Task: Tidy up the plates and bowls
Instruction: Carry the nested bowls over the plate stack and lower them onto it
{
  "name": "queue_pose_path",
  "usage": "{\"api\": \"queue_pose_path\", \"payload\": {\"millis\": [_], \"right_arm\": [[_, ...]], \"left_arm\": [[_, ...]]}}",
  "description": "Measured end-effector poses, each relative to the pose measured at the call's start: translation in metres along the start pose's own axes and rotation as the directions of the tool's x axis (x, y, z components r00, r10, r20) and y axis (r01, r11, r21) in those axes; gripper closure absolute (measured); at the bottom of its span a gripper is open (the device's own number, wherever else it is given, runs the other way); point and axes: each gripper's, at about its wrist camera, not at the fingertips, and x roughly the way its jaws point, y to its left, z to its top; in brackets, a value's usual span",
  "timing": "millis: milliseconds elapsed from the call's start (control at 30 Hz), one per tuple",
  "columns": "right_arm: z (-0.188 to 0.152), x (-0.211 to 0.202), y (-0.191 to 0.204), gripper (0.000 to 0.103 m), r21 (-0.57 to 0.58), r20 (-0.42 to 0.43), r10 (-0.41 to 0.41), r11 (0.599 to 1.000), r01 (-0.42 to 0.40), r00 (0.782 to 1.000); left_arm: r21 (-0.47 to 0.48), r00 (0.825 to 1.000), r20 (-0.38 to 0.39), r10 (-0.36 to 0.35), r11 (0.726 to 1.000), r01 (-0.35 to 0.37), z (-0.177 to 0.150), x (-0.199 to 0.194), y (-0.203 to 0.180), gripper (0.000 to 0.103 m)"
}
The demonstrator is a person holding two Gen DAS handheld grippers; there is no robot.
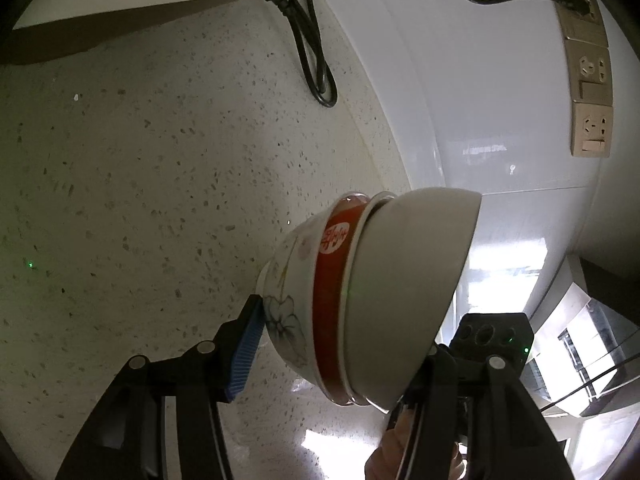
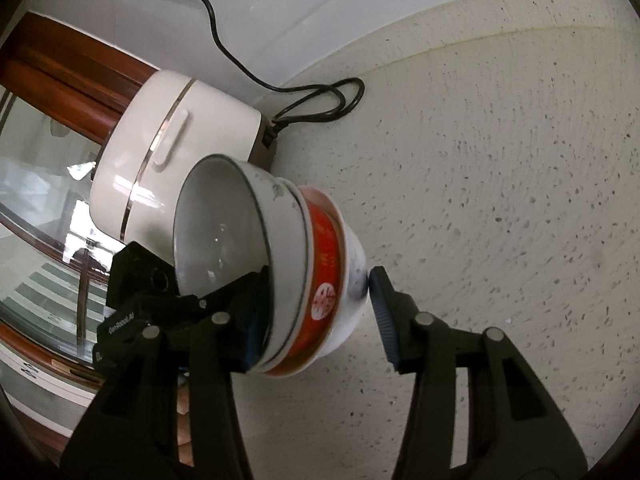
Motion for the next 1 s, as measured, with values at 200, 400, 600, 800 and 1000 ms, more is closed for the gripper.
{"api": "queue_pose_path", "payload": {"millis": [200, 400, 600, 800, 1000], "right_arm": [[0.003, -0.02, 0.0, 0.051, 0.015, 0.086, -0.024, 1.0, 0.023, 0.996], [0.0, -0.009, 0.009, 0.053, -0.022, 0.055, -0.059, 0.998, 0.061, 0.997], [-0.003, -0.004, 0.017, 0.062, -0.062, 0.045, -0.084, 0.994, 0.087, 0.995], [-0.004, -0.003, 0.018, 0.063, -0.068, 0.058, -0.083, 0.994, 0.087, 0.995], [-0.004, -0.003, 0.024, 0.063, -0.083, 0.07, -0.096, 0.991, 0.101, 0.993]], "left_arm": [[0.072, 0.99, 0.115, 0.083, 0.993, -0.091, -0.018, -0.023, -0.013, 0.05], [0.034, 0.981, 0.175, 0.085, 0.995, -0.093, -0.029, -0.029, -0.012, 0.052], [0.021, 0.981, 0.17, 0.092, 0.995, -0.097, -0.027, -0.032, -0.009, 0.057], [0.02, 0.978, 0.183, 0.1, 0.994, -0.106, -0.031, -0.033, -0.011, 0.059], [0.012, 0.978, 0.187, 0.088, 0.996, -0.092, -0.03, -0.035, -0.008, 0.061]]}}
